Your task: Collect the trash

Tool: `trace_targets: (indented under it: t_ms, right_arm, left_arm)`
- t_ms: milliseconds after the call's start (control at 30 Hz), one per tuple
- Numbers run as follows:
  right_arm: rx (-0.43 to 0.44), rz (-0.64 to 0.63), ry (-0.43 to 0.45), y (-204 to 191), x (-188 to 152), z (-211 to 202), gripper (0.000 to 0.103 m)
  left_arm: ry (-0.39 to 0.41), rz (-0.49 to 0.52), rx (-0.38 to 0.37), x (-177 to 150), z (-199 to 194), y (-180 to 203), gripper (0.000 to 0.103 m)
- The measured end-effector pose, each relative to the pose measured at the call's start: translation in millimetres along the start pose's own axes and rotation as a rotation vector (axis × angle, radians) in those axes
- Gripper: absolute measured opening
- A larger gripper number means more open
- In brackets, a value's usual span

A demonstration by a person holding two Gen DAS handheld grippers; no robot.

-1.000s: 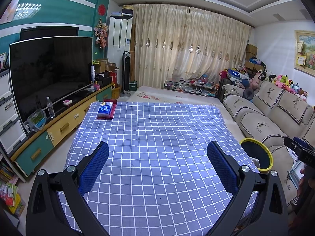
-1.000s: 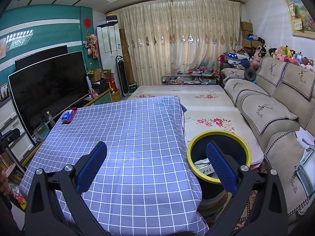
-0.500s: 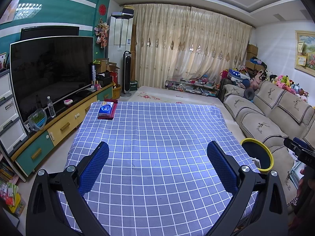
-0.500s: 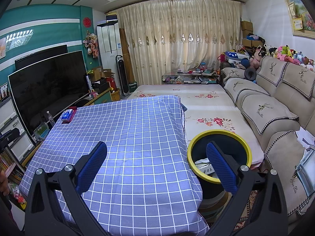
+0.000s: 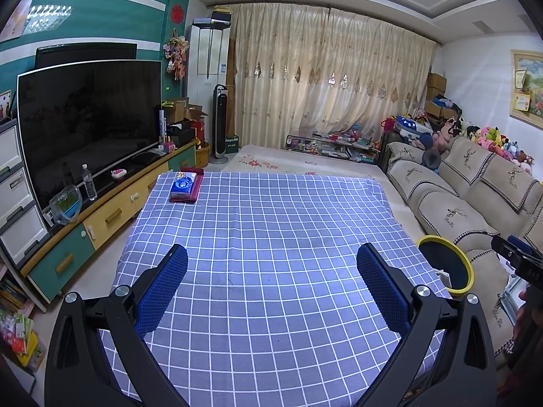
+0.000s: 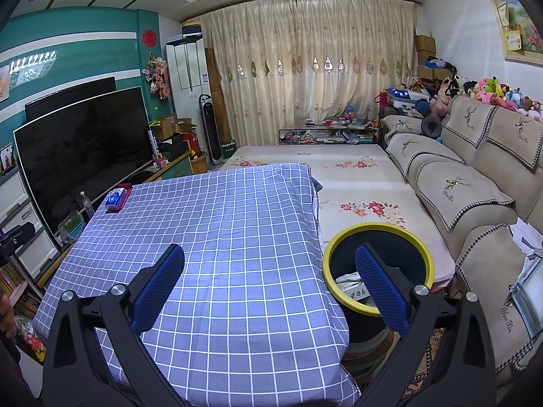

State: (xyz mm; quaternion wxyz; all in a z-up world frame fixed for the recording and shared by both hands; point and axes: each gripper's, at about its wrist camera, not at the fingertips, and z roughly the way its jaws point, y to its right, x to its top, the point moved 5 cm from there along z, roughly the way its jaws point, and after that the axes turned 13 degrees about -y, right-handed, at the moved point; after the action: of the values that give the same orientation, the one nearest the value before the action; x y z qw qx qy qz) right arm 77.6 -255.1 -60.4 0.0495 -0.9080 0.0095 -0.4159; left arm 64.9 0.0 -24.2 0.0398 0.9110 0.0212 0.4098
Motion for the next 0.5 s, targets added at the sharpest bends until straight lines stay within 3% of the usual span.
trace_targets:
  t_ms: [367,500]
  right_arm:
    - [0.014,-0.012,-0.022,-7,0,18,0.096]
    - [0.055,-0.025,-0.05,-15,15,42,0.096]
  left_arm:
    - [-0.013,-0.024,-0.037,9,21,-10,0.098]
    - [-0.091,-0.067,-0.014,26,60,-28,0.098]
